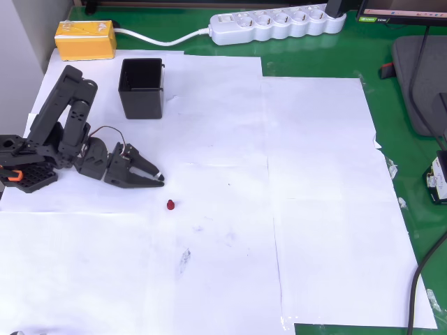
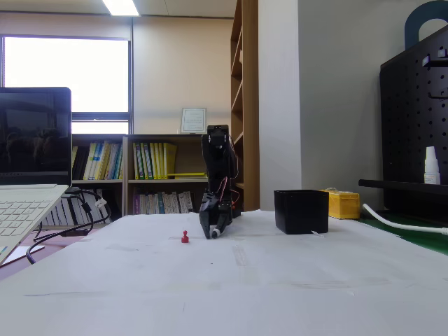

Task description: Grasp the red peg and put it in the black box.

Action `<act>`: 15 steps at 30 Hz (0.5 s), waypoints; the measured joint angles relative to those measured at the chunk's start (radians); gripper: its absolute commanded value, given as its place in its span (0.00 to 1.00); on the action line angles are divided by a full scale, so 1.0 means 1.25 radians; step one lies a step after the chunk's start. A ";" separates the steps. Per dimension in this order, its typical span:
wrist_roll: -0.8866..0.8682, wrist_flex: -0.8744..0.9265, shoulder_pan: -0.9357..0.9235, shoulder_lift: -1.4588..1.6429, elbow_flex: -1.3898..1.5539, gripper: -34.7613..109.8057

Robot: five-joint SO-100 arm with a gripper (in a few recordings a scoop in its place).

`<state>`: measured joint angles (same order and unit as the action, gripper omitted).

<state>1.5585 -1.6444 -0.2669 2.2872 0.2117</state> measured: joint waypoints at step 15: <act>-0.007 -0.013 -0.043 0.013 0.000 0.27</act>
<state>1.5493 -1.6613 -0.3206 2.3040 0.2117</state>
